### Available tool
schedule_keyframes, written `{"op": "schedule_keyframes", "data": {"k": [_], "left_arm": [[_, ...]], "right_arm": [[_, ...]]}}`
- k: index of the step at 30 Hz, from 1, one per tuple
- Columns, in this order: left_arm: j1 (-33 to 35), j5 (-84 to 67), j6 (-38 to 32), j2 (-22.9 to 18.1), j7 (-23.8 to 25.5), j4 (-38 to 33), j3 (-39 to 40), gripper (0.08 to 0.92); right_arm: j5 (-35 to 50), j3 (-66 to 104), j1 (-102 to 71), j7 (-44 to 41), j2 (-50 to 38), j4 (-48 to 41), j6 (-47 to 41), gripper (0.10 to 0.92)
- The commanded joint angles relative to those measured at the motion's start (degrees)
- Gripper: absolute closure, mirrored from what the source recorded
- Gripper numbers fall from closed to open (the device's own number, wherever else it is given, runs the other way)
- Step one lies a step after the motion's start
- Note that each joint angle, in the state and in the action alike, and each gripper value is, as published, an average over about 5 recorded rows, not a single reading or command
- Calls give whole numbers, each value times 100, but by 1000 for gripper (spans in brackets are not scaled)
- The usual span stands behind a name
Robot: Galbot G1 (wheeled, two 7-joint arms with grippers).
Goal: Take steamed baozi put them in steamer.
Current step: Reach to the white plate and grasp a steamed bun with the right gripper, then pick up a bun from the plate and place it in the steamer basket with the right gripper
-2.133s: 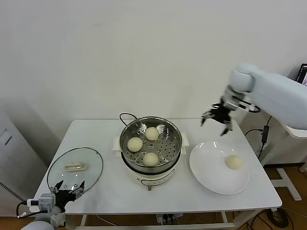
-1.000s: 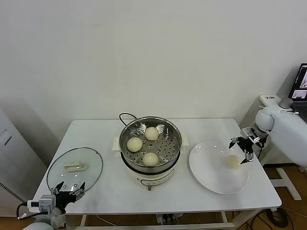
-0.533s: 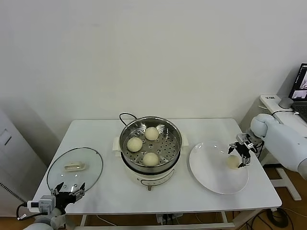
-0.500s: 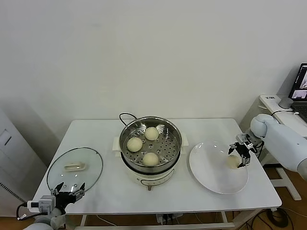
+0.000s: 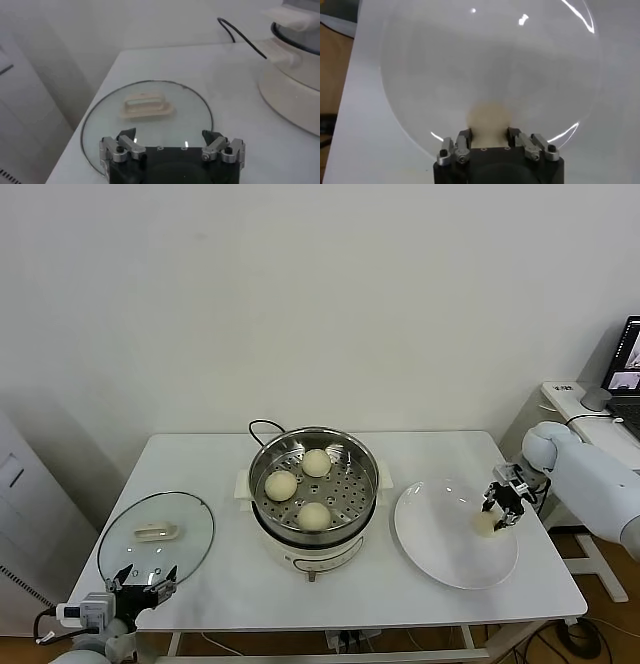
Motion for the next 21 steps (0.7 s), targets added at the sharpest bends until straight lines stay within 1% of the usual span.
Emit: {"op": "schedule_keyframes", "data": {"k": [1, 4, 9, 16, 21], "left_arm": [[-2, 3, 12, -3, -11, -17, -15, 177], [-13, 4, 24, -13, -22, -36, -12, 177], [-25, 13, 47, -32, -31, -70, 16, 177], [-22, 31, 42, -31, -32, -82, 40, 177], [-7, 31, 29, -45, -32, -92, 41, 177]], "right_arm": [[2536, -2667, 2163, -20, -653, 1637, -1330, 575], [3394, -3557, 3143, 66, -666, 2196, -1791, 576], [4237, -4381, 4191, 320, -476, 2769, -2305, 573], [5432, -4684, 4746, 973, 53, 3418, -3179, 571], [5973, -4699, 4848, 1291, 474, 3576, -3601, 567]]}}
